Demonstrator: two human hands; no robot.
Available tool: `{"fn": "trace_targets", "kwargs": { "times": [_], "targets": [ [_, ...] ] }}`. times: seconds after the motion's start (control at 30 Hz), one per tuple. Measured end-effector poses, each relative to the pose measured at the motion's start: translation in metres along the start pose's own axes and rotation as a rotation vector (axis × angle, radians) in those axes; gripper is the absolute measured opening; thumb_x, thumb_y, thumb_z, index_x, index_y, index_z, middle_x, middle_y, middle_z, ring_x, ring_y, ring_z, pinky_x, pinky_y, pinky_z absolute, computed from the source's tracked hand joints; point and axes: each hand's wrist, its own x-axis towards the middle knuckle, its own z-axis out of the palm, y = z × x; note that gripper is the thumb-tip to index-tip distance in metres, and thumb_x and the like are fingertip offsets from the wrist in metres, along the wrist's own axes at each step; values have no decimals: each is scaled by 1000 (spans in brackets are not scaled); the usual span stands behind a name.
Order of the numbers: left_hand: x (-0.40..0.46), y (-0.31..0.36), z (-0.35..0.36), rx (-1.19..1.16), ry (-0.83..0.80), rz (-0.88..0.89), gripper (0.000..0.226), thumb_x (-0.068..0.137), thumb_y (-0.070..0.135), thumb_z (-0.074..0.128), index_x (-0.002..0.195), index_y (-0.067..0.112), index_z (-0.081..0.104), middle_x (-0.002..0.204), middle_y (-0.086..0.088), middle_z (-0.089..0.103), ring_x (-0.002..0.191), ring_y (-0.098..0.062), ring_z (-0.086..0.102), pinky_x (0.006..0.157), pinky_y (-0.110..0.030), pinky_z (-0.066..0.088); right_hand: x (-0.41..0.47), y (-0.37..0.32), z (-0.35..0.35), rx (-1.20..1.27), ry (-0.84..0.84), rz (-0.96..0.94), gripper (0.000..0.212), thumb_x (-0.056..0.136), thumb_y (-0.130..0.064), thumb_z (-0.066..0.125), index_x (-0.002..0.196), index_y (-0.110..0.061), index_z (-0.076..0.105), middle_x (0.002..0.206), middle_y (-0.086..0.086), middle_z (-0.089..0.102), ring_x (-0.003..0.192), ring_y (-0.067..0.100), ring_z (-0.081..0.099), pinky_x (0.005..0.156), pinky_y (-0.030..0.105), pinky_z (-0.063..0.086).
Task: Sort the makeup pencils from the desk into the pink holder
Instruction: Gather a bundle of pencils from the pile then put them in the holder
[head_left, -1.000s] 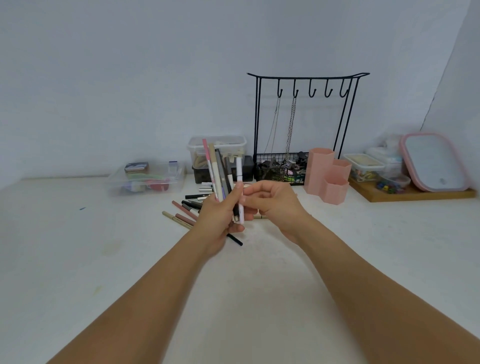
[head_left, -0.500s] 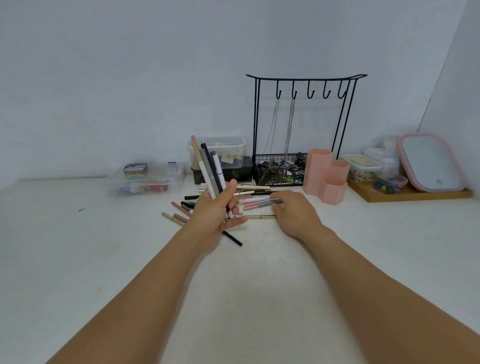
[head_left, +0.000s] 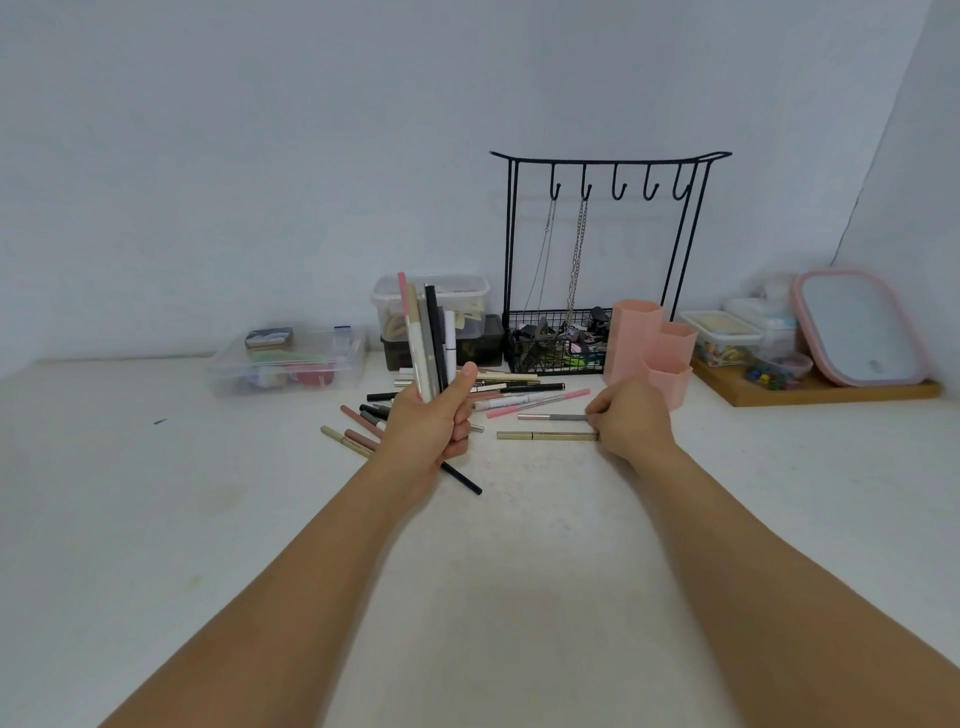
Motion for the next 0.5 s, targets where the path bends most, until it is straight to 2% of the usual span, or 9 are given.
{"fn": "trace_targets", "kwargs": {
  "times": [0.1,0.17,0.23,0.3,0.37,0.43,0.5],
  "targets": [
    [-1,-1,2,17,1,-3,38,89,45,76,76,20,49,53,5,43,47,-11,33,43,-23,27,-2,-1,2,4,-10,-17,12,91,-5,68,96,-7,79,97,10,74,93,26,65,90,37,55],
    [-1,-1,3,17,9,-7,39,89,46,75,74,20,50,53,5,42,47,-11,34,42,-23,29,-4,-5,3,42,13,-58,13,94,-7,64,92,-10,77,93,7,72,89,24,63,83,37,54],
    [0,-1,2,6,12,-10,40,89,46,74,72,20,50,53,4,42,46,-12,37,42,-24,33,-7,-13,1,139,58,-145,11,97,-10,61,91,-13,70,87,0,66,82,18,59,66,27,46],
    [1,0,1,-6,17,-15,40,89,47,74,72,19,50,53,2,45,45,-13,40,43,-25,36,-13,-27,-1,254,70,-256,7,98,-10,60,95,-12,65,86,-3,61,79,12,54,62,18,38],
    [1,0,1,-6,24,-14,40,90,47,73,76,16,53,54,1,47,45,-13,42,43,-26,37,-22,-44,-1,398,-18,-331,6,99,-9,57,100,-8,62,85,3,63,73,12,56,64,20,42],
    [0,-2,1,-4,31,-2,39,90,47,73,82,13,57,55,0,50,45,-13,44,43,-26,37,-34,-59,0,620,-165,-334,7,101,-10,55,102,-6,61,81,10,67,63,12,60,58,24,48],
    [-1,-4,2,-3,33,15,38,91,47,73,85,11,61,57,-4,54,47,-15,46,43,-26,38,-47,-69,4,784,-291,-317,6,100,-12,57,99,-8,62,74,8,68,58,12,61,54,24,50]
  ]
}}
